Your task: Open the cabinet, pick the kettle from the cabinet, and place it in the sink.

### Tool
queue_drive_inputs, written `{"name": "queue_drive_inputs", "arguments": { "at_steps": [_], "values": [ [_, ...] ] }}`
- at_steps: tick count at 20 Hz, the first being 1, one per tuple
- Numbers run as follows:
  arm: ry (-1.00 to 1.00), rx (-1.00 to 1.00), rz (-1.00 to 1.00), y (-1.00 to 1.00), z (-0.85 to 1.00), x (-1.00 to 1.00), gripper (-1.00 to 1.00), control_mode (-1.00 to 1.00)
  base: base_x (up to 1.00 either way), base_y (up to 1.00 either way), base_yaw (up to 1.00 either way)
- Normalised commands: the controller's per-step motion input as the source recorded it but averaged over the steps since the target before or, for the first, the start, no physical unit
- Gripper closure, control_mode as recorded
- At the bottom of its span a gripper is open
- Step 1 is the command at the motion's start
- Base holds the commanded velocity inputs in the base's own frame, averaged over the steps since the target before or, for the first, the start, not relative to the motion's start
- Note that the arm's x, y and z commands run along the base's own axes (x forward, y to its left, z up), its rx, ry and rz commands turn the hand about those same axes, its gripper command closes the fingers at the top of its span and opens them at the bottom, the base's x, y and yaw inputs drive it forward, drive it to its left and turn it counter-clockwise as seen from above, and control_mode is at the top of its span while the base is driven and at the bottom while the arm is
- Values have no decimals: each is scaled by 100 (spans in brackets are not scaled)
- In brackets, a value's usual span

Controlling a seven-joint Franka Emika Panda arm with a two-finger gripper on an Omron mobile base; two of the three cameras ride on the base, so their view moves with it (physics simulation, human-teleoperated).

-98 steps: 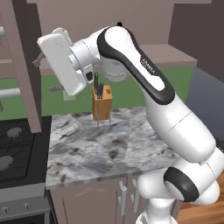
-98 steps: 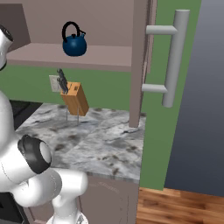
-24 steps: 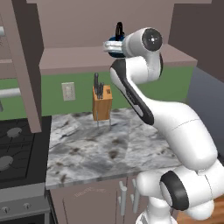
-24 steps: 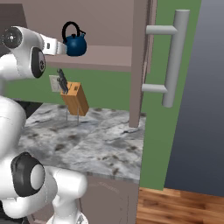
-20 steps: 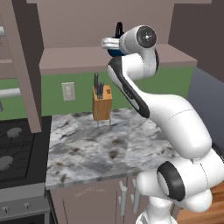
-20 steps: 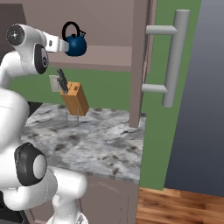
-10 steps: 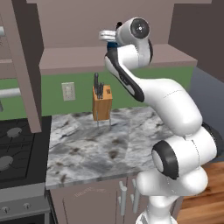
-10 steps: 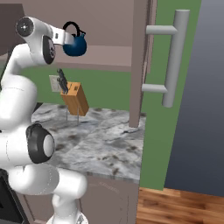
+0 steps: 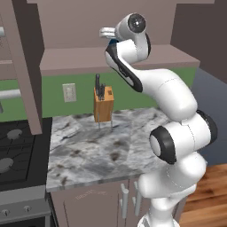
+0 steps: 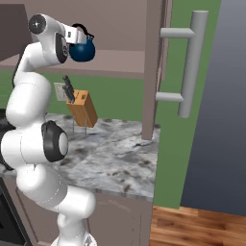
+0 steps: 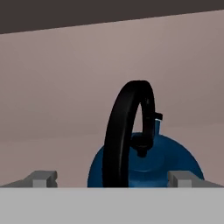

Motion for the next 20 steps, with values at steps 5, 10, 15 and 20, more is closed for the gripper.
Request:
{"name": "queue_drive_inputs", "arguments": {
  "at_steps": [5,10,15,20],
  "values": [
    [7,-6,-3,0,0,43,-100,-100,0,0,0],
    [10,-4,-1,0,0,37,-100,-100,0,0,0],
    [1,0,0,0,0,27,-100,-100,0,0,0],
    [0,-2,0,-1,-12,3,-100,-100,0,0,0]
  ]
}}
